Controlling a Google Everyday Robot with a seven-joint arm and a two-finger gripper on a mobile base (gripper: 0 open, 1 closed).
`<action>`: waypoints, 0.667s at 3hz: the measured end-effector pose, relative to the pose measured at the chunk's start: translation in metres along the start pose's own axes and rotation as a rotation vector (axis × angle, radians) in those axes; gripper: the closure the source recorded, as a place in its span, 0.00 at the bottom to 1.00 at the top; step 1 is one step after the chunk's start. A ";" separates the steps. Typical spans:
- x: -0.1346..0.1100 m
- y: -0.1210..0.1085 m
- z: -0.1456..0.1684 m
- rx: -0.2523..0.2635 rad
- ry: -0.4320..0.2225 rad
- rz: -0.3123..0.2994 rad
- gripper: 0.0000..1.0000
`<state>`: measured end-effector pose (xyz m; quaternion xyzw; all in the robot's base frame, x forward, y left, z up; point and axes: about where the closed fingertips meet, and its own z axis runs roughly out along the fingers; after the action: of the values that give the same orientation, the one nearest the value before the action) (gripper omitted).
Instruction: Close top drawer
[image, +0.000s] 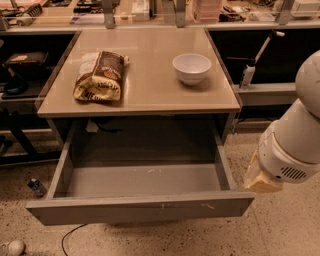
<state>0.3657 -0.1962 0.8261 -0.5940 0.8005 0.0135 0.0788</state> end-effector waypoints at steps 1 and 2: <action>0.000 0.000 0.000 0.000 0.000 0.000 1.00; -0.003 0.021 0.032 -0.053 0.008 0.018 1.00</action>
Offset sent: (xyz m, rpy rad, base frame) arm -0.0613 0.0504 -0.1245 0.0378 0.2170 -0.0453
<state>0.3499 -0.1832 0.7936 -0.5886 0.8056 0.0332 0.0595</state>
